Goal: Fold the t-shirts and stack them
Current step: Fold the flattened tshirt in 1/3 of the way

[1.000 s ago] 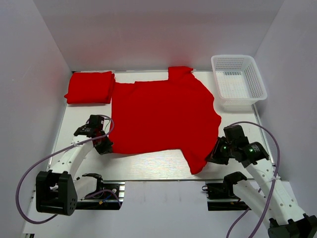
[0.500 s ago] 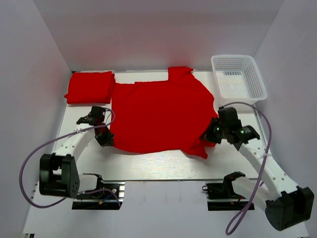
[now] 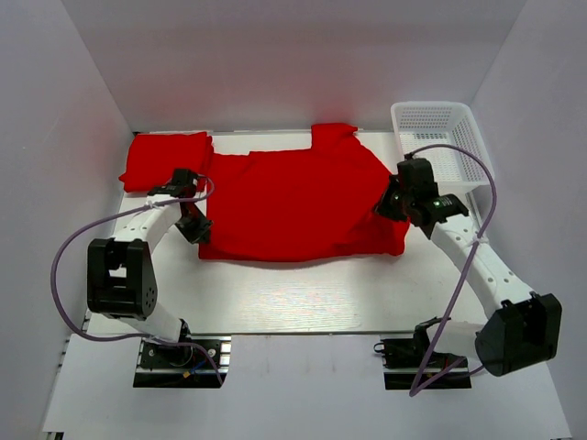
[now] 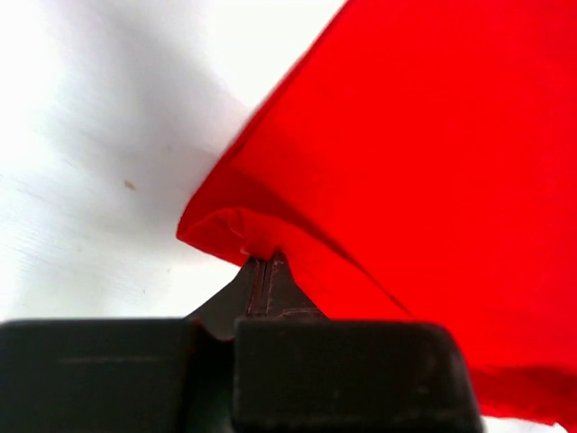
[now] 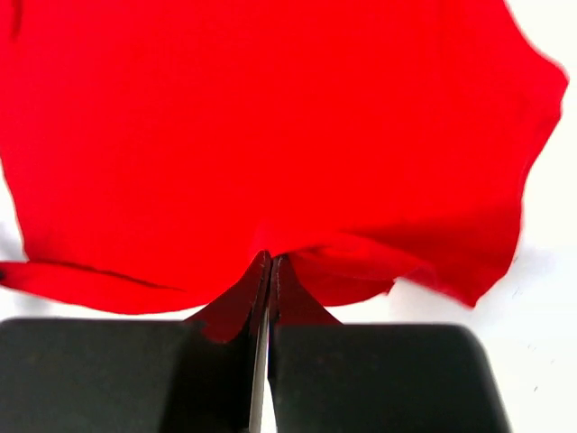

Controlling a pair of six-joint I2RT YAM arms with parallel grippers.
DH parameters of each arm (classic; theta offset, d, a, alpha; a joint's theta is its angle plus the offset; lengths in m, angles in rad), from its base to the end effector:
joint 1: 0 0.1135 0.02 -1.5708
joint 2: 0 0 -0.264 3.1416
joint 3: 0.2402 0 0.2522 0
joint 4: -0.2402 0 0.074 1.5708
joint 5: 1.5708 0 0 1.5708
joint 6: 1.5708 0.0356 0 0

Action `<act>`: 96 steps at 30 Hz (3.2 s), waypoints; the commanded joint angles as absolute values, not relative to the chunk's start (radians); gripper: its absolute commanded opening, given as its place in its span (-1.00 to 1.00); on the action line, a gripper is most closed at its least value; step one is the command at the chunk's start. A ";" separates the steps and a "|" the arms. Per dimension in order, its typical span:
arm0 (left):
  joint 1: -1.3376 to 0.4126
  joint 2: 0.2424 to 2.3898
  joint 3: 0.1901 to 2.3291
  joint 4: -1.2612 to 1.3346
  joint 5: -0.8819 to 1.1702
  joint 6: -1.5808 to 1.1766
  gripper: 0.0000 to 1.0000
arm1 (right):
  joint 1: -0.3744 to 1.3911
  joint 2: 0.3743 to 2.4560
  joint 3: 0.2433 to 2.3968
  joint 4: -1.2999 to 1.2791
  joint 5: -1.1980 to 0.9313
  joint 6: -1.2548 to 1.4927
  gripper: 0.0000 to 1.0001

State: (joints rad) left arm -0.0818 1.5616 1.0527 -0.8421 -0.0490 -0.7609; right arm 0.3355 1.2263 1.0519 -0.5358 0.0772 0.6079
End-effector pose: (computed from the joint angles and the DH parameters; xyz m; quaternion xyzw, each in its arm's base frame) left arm 0.2838 -0.0215 0.2036 -0.3335 0.9360 -0.0226 0.1100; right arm 0.2516 0.0848 0.3072 0.1393 0.8976 0.1582 0.3873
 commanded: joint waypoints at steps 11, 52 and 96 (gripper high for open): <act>-0.034 1.667 1.250 -0.770 -0.104 -0.732 -1.00 | 0.250 1.465 1.239 -0.385 0.063 0.496 -1.00; -0.034 1.754 1.465 -0.646 -0.056 -0.471 1.00 | 0.150 1.964 1.789 -0.575 -0.233 0.241 0.81; -0.083 1.215 0.804 -0.856 0.189 -0.495 1.00 | 0.121 0.988 0.569 -0.511 -0.193 0.443 0.81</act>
State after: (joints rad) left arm -0.0826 1.2842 0.7216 -0.7925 0.2100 -0.5095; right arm 0.1200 1.0122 0.4915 -0.4297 -0.1677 0.4805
